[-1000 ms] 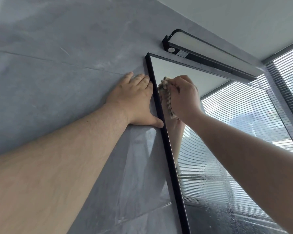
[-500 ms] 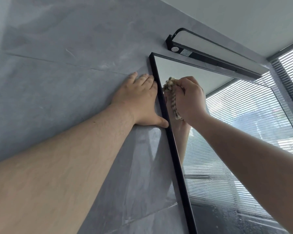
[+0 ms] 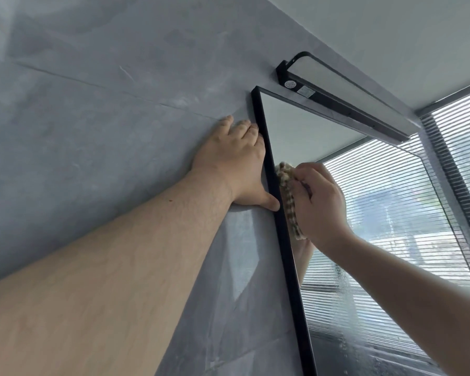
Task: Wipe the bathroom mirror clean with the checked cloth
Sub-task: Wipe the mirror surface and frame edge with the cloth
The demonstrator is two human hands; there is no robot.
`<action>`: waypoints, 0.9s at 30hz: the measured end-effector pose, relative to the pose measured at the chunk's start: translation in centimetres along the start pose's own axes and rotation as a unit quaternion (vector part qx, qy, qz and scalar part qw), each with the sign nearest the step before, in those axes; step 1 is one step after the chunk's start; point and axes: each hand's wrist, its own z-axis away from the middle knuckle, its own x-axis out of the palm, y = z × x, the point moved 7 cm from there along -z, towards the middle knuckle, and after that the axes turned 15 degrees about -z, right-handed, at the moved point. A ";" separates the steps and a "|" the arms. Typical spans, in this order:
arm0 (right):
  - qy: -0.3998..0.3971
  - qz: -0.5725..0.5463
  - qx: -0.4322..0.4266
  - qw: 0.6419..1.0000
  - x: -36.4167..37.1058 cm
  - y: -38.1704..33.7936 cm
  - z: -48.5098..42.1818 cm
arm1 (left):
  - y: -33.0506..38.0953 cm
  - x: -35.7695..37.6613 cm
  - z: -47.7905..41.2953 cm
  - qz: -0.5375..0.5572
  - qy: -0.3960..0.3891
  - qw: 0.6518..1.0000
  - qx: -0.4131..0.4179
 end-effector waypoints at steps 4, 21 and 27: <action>0.001 0.002 -0.029 1.000 0.0 -0.3 0.0 | 0.1 -0.1 0.0 0.002 0.002 1.000 0.001; -0.019 -0.040 -0.044 0.998 0.5 0.3 -3.7 | 0.1 0.4 0.0 0.000 -0.004 1.000 -0.009; -0.056 -0.057 -0.136 0.988 -0.8 -0.6 2.7 | 0.0 0.4 0.0 -0.007 -0.008 1.000 -0.015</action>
